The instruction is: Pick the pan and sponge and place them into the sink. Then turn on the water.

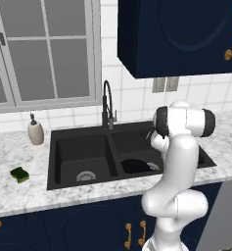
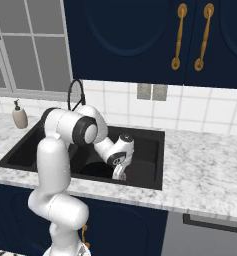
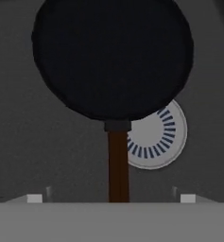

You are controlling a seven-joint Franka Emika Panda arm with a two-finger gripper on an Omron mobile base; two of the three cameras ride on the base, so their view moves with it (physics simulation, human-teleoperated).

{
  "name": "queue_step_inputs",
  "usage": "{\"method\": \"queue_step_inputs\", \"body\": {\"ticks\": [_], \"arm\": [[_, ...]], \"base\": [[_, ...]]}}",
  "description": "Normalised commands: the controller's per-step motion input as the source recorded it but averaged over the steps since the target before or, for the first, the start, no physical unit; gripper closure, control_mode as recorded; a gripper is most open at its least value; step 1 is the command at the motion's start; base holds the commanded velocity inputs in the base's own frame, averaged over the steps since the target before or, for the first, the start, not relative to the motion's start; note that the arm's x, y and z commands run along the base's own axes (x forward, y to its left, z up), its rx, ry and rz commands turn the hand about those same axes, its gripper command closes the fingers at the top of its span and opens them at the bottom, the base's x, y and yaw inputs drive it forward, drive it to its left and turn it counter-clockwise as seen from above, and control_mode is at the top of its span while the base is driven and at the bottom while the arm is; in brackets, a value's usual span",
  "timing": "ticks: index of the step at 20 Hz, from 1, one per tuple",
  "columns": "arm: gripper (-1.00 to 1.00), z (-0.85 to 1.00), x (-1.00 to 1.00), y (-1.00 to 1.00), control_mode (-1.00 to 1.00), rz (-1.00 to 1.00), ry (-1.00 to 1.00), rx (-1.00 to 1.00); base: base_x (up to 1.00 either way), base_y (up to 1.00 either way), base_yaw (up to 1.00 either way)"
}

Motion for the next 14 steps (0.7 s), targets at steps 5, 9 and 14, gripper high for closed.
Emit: {"method": "queue_step_inputs", "body": {"ticks": [5, 9, 14], "arm": [[-1.0, 1.0, 0.0, 0.04, -1.0, 0.11, 0.1, -0.02], [-1.0, 1.0, -0.04, 0.08, -1.0, 0.32, 0.1, -0.08], [-1.0, 0.95, -0.2, 0.0, -1.0, 0.47, 0.02, -0.04]], "base": [[0.0, 0.0, 0.0], [0.0, 0.0, 0.0], [0.0, 0.0, 0.0]]}}
